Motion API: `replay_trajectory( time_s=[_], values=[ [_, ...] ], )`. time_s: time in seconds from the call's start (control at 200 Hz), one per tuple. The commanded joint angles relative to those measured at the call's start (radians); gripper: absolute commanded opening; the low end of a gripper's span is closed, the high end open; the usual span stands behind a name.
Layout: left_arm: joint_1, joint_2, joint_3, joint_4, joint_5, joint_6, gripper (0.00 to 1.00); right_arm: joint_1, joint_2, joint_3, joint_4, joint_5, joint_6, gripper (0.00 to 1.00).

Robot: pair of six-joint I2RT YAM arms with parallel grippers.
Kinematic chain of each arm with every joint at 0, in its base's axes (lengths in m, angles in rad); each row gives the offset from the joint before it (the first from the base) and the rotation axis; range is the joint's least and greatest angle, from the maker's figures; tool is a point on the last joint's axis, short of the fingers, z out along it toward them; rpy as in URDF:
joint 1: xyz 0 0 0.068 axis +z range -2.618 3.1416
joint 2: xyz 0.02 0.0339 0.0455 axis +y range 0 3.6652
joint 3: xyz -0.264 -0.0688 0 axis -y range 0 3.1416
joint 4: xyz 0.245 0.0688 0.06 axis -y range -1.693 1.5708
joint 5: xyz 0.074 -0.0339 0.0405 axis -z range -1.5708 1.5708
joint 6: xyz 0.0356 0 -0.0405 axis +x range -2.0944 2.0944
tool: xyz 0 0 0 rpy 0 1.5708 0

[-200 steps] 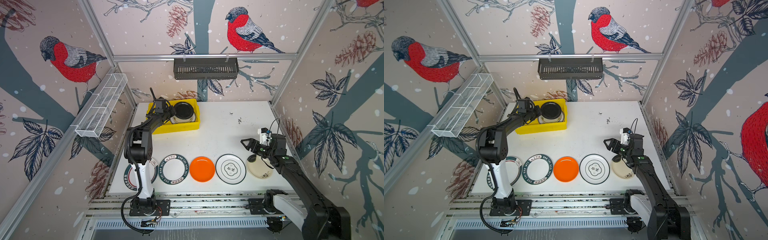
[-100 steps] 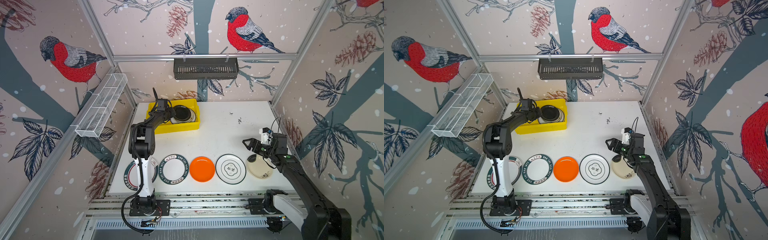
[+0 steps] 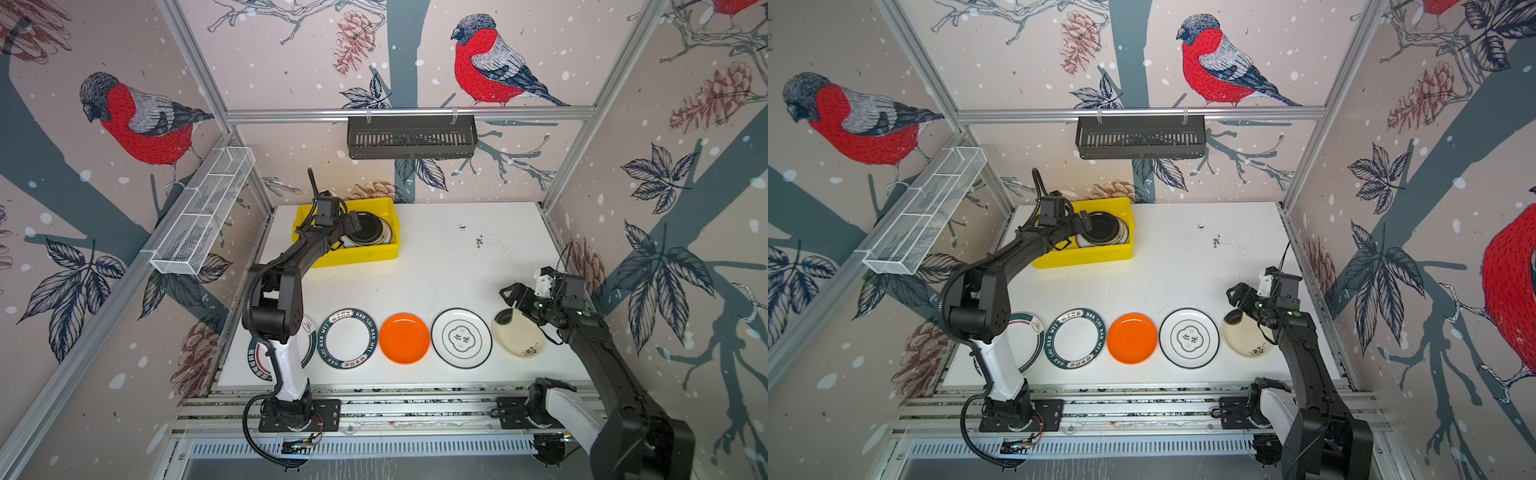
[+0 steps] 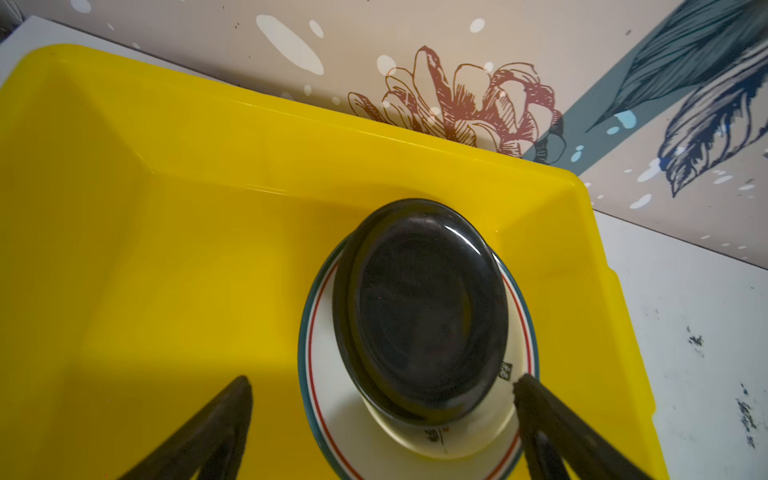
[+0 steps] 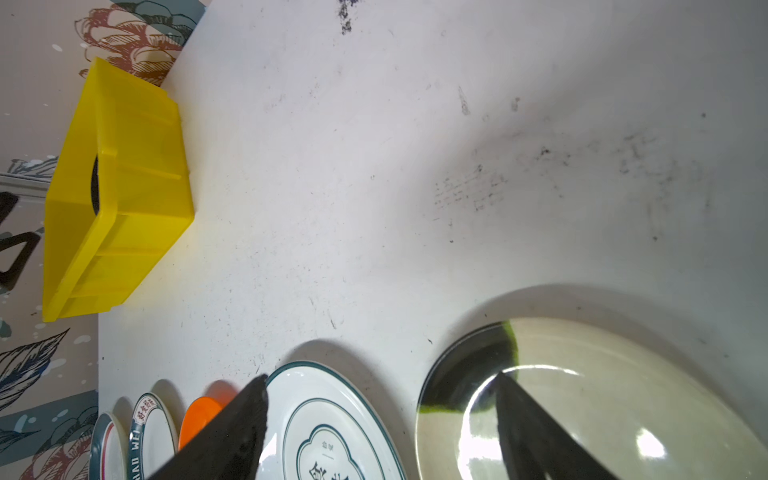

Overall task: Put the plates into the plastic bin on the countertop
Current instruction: 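Lower the black plate onto the cream plate in the bin and open the left gripper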

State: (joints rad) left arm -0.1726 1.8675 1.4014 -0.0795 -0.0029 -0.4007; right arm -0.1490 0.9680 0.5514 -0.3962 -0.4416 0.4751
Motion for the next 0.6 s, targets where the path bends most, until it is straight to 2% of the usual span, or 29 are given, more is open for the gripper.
replay_trajectory(
  time_s=[0.0, 0.12, 0.235, 0.446, 0.596],
  values=[
    [-0.027, -0.062, -0.073, 0.072, -0.009, 0.015, 0.97, 0.032, -0.018, -0.014, -0.045, 0.047, 0.045, 0.86],
    [-0.054, -0.127, -0.171, 0.124, 0.057, -0.012, 0.97, 0.115, -0.019, -0.033, -0.037, 0.144, 0.114, 0.86],
    [-0.092, -0.181, -0.235, 0.140, 0.075, -0.011, 0.97, 0.159, 0.008, -0.064, 0.000, 0.141, 0.173, 0.86],
    [-0.126, -0.261, -0.303, 0.165, 0.097, -0.008, 0.97, 0.270, 0.029, -0.093, 0.033, 0.236, 0.270, 0.88],
    [-0.138, -0.268, -0.313, 0.187, 0.128, -0.021, 0.97, 0.294, 0.061, -0.141, 0.095, 0.238, 0.320, 0.88]
  ],
)
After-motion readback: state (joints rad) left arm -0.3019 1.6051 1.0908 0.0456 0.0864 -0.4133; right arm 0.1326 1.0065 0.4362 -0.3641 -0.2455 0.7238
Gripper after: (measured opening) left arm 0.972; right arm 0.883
